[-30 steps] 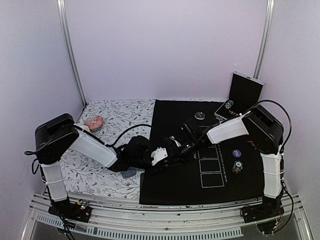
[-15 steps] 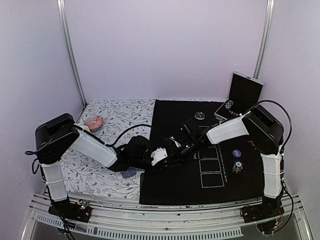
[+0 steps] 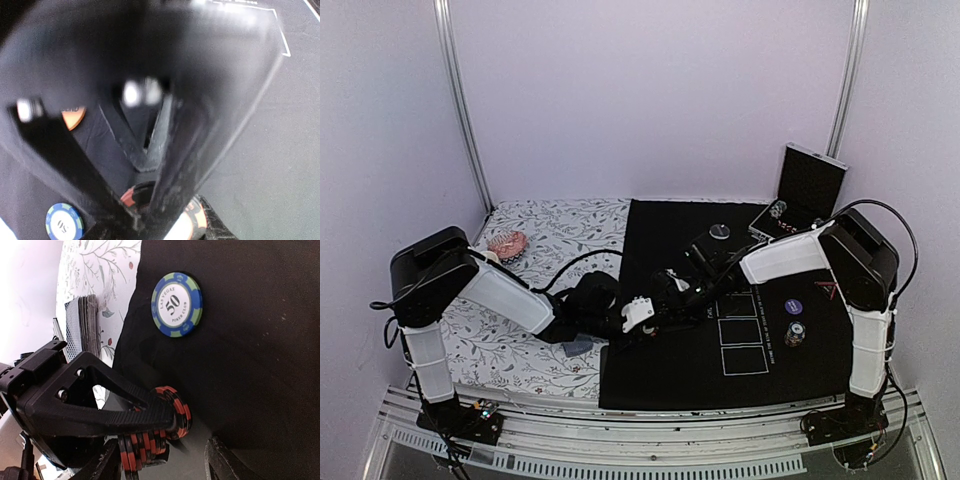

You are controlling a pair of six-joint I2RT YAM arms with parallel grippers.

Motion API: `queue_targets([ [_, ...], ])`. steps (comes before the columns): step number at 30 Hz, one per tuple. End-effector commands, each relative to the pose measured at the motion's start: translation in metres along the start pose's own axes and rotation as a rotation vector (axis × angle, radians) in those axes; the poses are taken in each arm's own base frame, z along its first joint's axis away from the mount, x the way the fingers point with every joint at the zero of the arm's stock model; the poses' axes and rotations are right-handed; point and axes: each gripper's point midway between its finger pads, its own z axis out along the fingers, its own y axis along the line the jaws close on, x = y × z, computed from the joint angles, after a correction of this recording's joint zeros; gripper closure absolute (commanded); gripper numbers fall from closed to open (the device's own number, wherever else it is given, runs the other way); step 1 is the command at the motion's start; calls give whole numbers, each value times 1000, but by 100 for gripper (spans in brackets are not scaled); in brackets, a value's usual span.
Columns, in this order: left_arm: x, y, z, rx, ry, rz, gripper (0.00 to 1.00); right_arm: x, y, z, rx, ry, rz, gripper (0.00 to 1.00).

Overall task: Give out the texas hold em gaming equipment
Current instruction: Place the poker chips pile in the big blind area, then adjust the pile of poker chips in the big blind area.

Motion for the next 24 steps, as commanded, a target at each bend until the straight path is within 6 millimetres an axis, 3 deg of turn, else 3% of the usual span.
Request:
queue_targets([
  [1,12,2,5,2,40,-20,100,-3,0,-18,47,-39,-9,41],
  [5,17,5,8,-8,73,-23,100,1,-4,-23,62,-49,-8,45],
  [8,19,10,9,-39,92,-30,100,4,5,-25,10,-47,-20,51],
  [19,18,13,9,-45,107,-26,100,5,10,-7,-86,-15,-14,70],
  [21,32,9,16,-30,139,-35,100,3,11,-5,-92,-18,-23,74],
  [24,32,7,16,-20,141,-37,88,4,8,-3,-92,-18,-16,80],
])
